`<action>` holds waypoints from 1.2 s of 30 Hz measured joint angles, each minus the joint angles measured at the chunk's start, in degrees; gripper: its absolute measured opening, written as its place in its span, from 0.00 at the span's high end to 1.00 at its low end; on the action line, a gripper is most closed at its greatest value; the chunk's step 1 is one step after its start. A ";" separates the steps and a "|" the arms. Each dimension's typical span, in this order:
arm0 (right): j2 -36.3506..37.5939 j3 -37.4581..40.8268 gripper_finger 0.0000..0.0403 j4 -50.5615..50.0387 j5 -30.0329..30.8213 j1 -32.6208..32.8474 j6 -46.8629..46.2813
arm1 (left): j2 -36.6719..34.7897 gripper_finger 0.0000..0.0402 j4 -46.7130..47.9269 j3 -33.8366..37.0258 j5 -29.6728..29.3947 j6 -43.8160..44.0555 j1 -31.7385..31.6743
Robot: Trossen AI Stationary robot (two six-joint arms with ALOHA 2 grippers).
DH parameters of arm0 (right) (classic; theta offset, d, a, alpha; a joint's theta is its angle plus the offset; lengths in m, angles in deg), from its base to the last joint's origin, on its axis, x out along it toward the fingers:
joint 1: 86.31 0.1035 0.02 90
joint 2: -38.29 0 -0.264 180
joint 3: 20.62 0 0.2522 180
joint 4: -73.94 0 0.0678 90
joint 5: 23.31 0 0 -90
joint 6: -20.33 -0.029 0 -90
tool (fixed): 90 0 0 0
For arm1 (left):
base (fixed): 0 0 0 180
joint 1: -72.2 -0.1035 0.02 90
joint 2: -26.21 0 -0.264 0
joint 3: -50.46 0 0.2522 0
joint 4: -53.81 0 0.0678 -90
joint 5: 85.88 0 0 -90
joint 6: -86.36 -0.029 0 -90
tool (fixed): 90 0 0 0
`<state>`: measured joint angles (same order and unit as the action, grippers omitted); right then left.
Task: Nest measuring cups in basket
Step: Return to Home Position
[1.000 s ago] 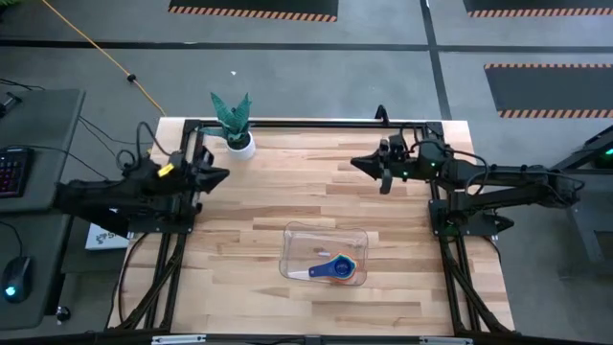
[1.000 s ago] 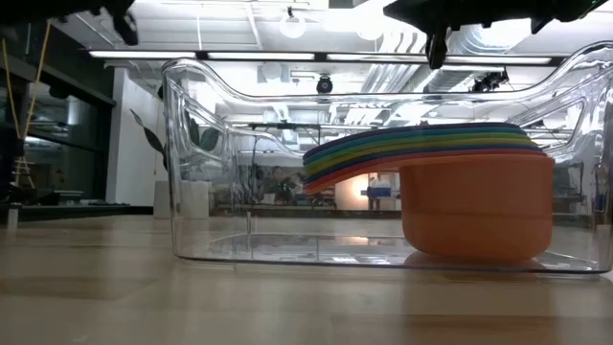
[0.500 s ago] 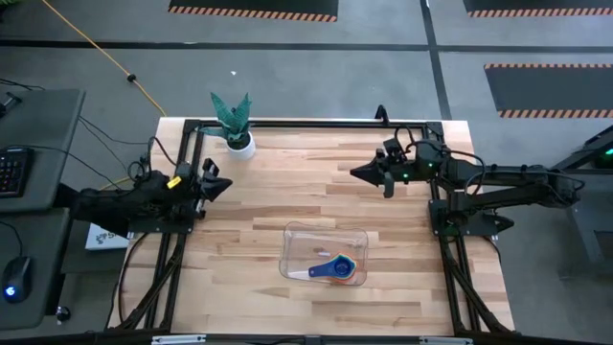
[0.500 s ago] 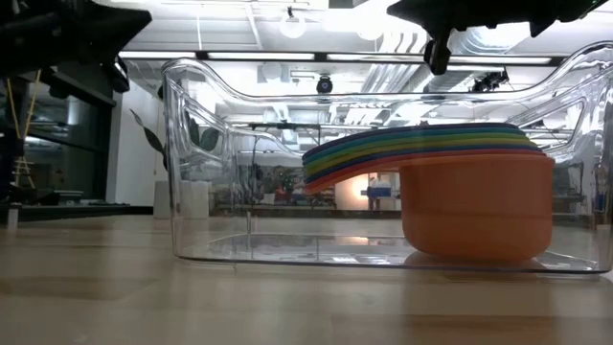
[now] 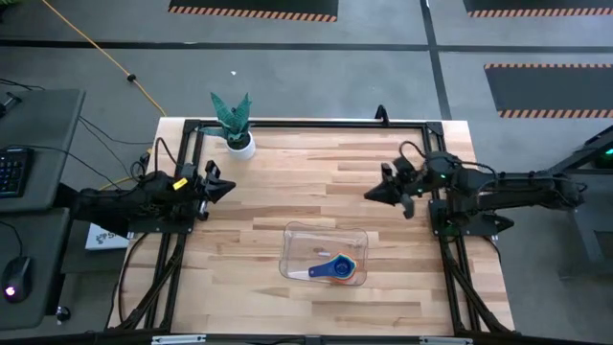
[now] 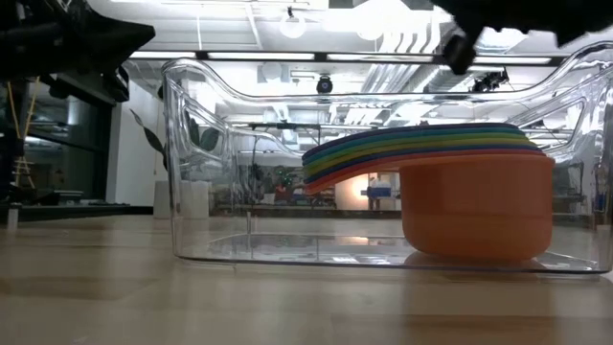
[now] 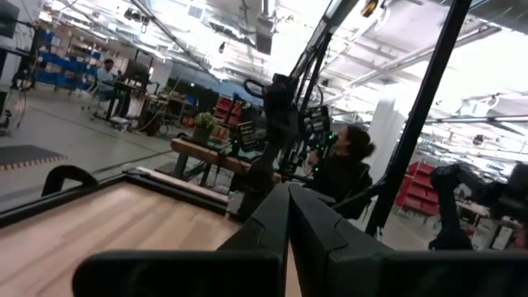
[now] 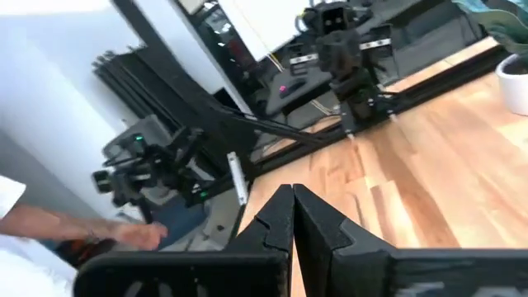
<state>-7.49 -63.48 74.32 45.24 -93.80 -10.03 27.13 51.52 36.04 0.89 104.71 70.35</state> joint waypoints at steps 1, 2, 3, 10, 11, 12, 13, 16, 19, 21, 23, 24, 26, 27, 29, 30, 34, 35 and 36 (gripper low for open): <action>2.39 1.92 1.00 0.37 -0.45 0.11 -0.14 | 0.04 1.00 0.01 0.00 -0.01 0.01 0.01; 5.15 3.93 1.00 0.50 -1.27 0.12 -0.65 | 0.02 1.00 -0.05 0.00 -0.01 0.02 0.01; 8.17 5.92 1.00 0.53 -1.50 0.12 -1.14 | 0.02 1.00 -0.05 0.00 -0.02 0.02 0.02; 29.47 17.35 1.00 0.73 -0.21 0.14 -3.73 | 0.04 1.00 -0.01 0.00 0.01 0.02 0.02; 31.71 18.38 1.00 0.86 0.94 0.14 -3.04 | 0.04 1.00 -0.01 0.00 -0.02 0.02 0.02; 33.73 19.32 1.00 1.01 2.32 0.17 -2.54 | 0.04 1.00 -0.01 0.00 -0.02 0.00 0.02; 35.27 20.31 1.00 1.42 3.81 0.17 -2.21 | 0.04 1.00 -0.01 0.00 -0.01 0.00 0.02; 38.43 22.99 1.00 4.20 7.71 0.17 0.35 | 0.04 1.00 -0.02 0.00 -0.01 0.00 0.02; 39.61 26.22 1.00 6.80 10.26 0.17 4.47 | 0.04 1.00 -0.01 0.00 0.01 0.02 0.02; 39.58 28.62 1.00 9.37 10.78 0.17 5.26 | 0.04 1.00 -0.01 0.00 0.01 0.00 0.02; 39.52 28.46 1.00 7.69 10.08 0.17 6.06 | 0.04 1.00 -0.03 0.00 0.01 0.02 0.02; 39.52 28.54 1.00 7.92 8.68 0.17 6.79 | 0.04 1.00 -0.03 0.00 0.01 0.00 0.02; 39.50 28.52 1.00 7.97 5.52 0.17 9.43 | 0.04 1.00 -0.02 0.00 0.01 0.02 0.02; 39.52 28.52 1.00 7.96 4.47 0.17 10.71 | 0.04 1.00 -0.03 0.00 0.01 0.02 0.02; 39.52 28.52 1.00 6.29 4.02 0.17 12.53 | 0.04 1.00 -0.03 0.00 0.01 0.00 0.02; 39.52 28.52 1.00 4.46 5.12 0.17 12.92 | 0.04 1.00 -0.03 0.00 0.01 0.02 0.02; 39.50 28.52 1.00 -6.22 13.00 0.14 13.53 | 0.04 1.00 -0.03 0.00 0.01 0.02 0.02; 39.43 28.53 1.00 -9.46 15.39 0.14 12.85 | 0.04 1.00 -0.03 0.00 0.01 0.01 0.02; 39.41 28.52 1.00 -12.39 17.61 0.12 12.33 | 0.04 1.00 -0.03 0.00 0.01 0.00 0.02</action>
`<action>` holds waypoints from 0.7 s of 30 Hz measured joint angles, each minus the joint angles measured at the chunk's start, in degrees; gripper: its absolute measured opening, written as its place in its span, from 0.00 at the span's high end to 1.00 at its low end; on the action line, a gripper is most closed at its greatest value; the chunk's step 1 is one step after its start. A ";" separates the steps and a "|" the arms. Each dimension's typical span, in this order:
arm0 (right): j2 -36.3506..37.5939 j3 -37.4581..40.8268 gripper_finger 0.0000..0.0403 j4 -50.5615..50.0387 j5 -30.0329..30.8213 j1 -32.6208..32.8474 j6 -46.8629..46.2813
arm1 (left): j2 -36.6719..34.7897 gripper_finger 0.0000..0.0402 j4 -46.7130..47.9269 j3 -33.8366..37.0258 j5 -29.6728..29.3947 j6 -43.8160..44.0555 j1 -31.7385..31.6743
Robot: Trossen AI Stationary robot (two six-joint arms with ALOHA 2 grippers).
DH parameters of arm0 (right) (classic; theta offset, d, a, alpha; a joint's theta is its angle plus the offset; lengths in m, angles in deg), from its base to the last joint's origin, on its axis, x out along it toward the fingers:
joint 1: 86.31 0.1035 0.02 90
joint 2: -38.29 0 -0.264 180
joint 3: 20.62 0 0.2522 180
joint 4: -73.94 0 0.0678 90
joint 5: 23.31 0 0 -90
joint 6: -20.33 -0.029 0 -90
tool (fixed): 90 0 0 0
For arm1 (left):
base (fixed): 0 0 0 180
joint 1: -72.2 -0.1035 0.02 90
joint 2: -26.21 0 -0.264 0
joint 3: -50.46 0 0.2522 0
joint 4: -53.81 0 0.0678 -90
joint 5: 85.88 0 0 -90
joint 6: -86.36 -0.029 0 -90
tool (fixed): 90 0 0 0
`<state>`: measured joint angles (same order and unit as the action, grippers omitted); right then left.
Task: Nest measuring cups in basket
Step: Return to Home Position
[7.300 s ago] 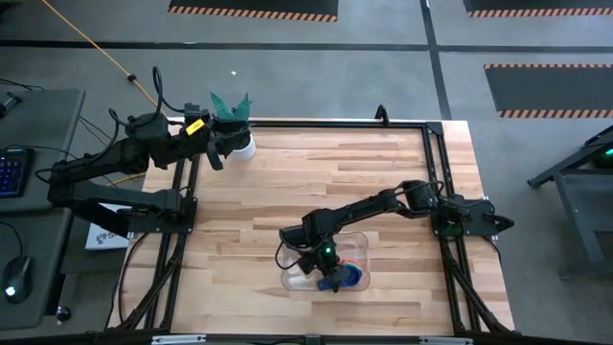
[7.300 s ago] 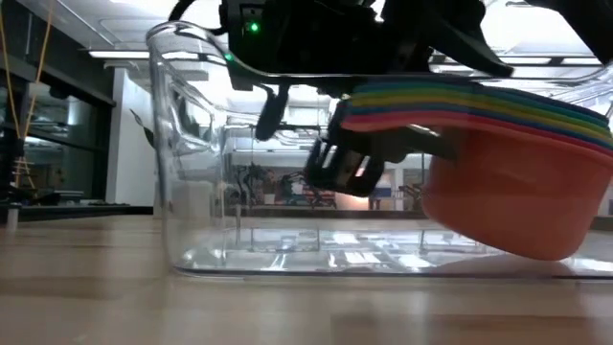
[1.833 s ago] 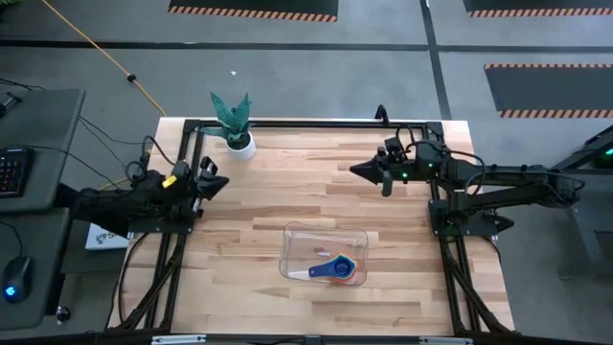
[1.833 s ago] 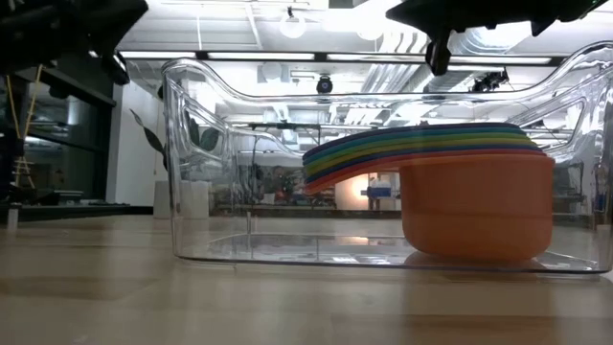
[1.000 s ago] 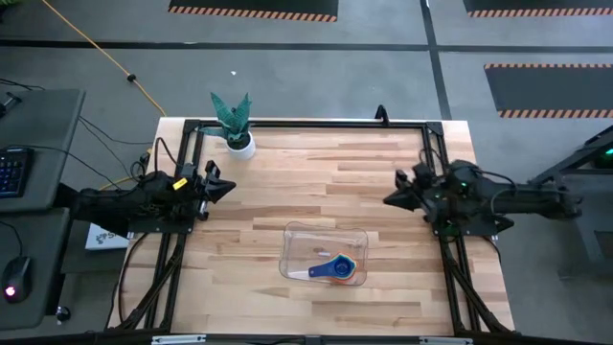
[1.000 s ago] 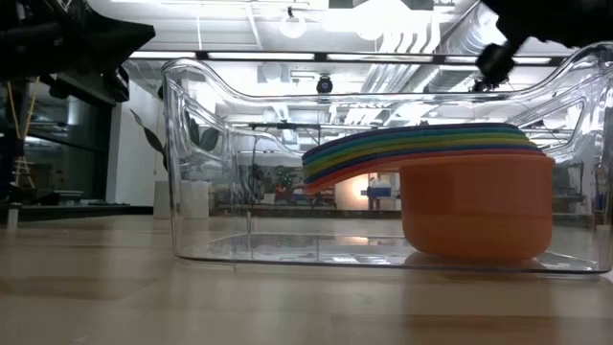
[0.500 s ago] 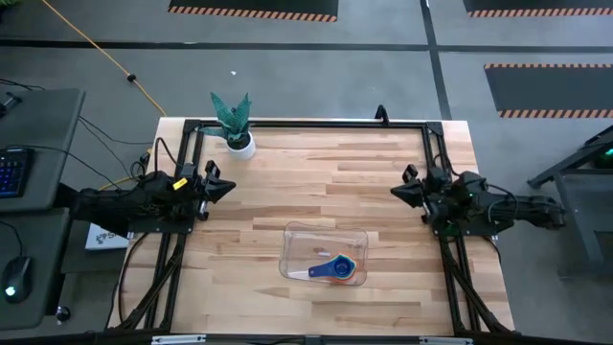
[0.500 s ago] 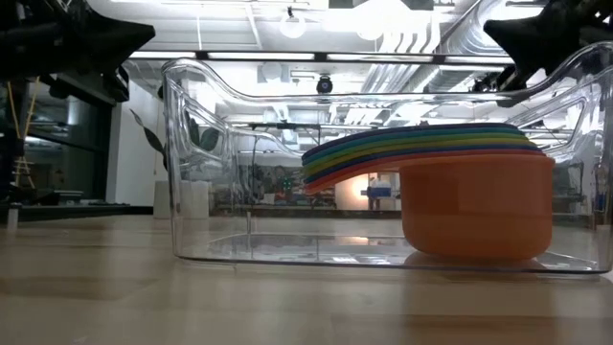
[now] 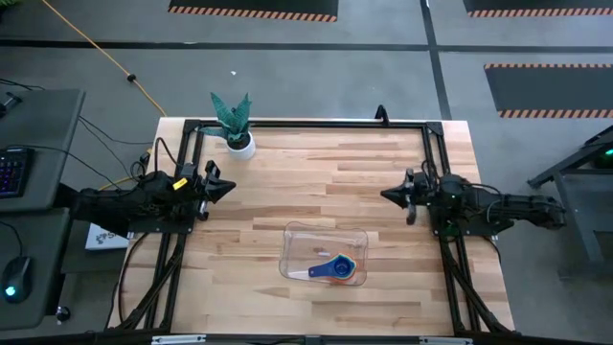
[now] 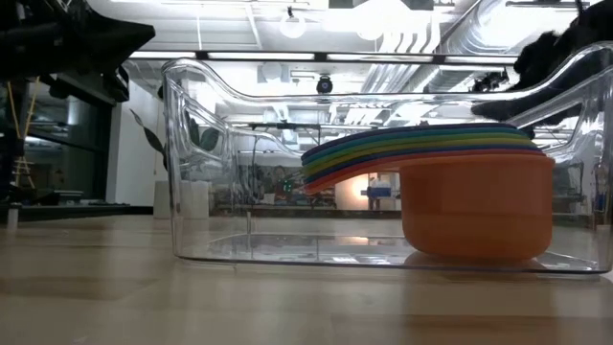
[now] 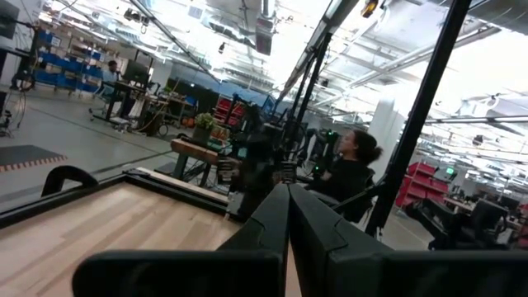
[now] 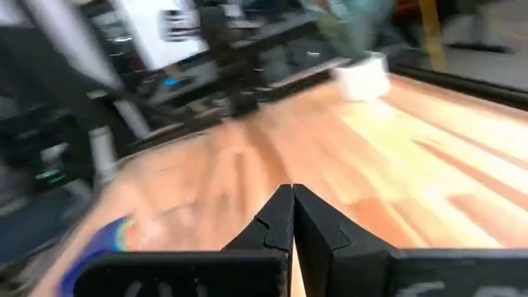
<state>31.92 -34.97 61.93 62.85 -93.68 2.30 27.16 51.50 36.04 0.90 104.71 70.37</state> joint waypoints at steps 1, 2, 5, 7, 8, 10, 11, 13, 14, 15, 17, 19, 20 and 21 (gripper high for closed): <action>-0.20 -0.09 1.00 -1.13 2.25 0.00 -0.73 | 0.00 1.00 0.02 0.00 0.00 0.00 0.00; -0.82 -0.15 1.00 -1.39 4.08 0.00 -1.50 | 0.00 1.00 0.00 0.00 0.00 0.02 0.00; -1.24 -0.32 1.00 -1.40 6.76 -0.04 -2.50 | 0.00 1.00 0.00 0.00 0.01 0.00 0.00; -1.26 -0.35 1.00 -1.44 6.80 -0.04 -2.47 | 0.00 1.00 0.00 0.00 0.02 0.02 0.00; -1.27 -0.35 1.00 -1.45 6.69 -0.04 -2.47 | 0.00 1.00 0.00 0.00 0.00 0.00 0.00; -1.27 -0.35 1.00 -1.48 6.65 -0.04 -2.47 | 0.00 1.00 0.00 0.00 0.00 0.02 0.00; -1.27 -0.35 1.00 -1.48 6.64 -0.04 -2.47 | 0.00 1.00 0.00 0.00 0.00 0.02 0.00; -1.27 -0.37 1.00 -1.52 6.66 -0.04 -2.47 | 0.00 1.00 0.00 0.00 0.00 0.00 0.00; -1.29 -0.37 1.00 -1.52 6.64 -0.04 -2.47 | 0.00 1.00 0.00 0.00 0.00 0.02 0.00; -1.27 -0.37 1.00 -1.54 6.64 -0.04 -2.47 | 0.00 1.00 0.00 0.00 0.00 0.01 0.00; -1.27 -0.37 1.00 -1.54 6.64 -0.04 -2.47 | 0.00 1.00 0.00 0.00 0.00 0.01 0.00; -1.27 -0.39 1.00 -1.56 6.64 -0.04 -2.47 | 0.00 1.00 0.00 0.00 0.01 0.02 0.00; -1.28 -0.39 1.00 -1.57 6.64 -0.04 -2.47 | 0.00 1.00 0.00 0.00 0.00 0.00 0.00; -1.28 -0.39 1.00 -1.57 6.65 -0.04 -2.47 | 0.00 1.00 0.00 0.00 0.00 0.00 0.00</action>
